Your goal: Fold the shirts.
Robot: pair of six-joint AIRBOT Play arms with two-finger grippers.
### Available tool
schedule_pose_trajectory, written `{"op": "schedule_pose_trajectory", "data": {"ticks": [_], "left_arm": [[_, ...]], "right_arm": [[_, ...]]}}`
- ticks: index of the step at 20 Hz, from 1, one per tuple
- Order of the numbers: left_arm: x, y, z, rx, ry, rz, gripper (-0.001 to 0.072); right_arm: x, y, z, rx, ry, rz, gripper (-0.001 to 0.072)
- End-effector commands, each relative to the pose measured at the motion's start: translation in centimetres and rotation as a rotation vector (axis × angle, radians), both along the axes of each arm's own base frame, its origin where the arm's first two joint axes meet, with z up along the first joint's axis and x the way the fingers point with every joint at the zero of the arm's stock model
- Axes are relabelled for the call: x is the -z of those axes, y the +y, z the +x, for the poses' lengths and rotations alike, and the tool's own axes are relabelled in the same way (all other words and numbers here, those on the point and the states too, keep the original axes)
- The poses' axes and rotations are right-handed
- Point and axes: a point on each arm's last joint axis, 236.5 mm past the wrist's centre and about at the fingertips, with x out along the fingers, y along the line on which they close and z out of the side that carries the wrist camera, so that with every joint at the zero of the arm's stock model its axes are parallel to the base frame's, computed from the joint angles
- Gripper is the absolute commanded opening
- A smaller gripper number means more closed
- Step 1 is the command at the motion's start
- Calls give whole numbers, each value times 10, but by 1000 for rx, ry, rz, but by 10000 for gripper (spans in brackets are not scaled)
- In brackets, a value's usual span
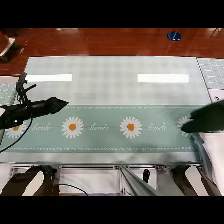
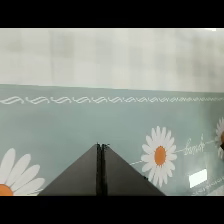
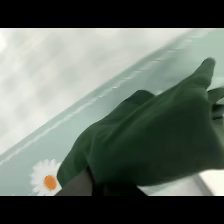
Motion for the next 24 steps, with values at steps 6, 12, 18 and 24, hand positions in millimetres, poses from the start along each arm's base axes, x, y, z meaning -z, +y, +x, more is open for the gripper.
{"op": "schedule_pose_trajectory", "data": {"ticks": [6, 12, 18, 24], "left_arm": [[-4, -27, 2, 48, -56, 20, 18], [-5, -25, 5, 34, -65, 25, 17], [-7, -19, 14, -2, -90, 35, 17], [-72, 21, 65, -137, -252, 55, 17]], "right_arm": [[-4, -81, -149, 570, 307, -292, 21], [54, -62, -191, 613, 499, -240, 22], [121, -52, -208, 600, 687, -92, 414], [74, -71, -71, 404, 243, 70, 21]]}}
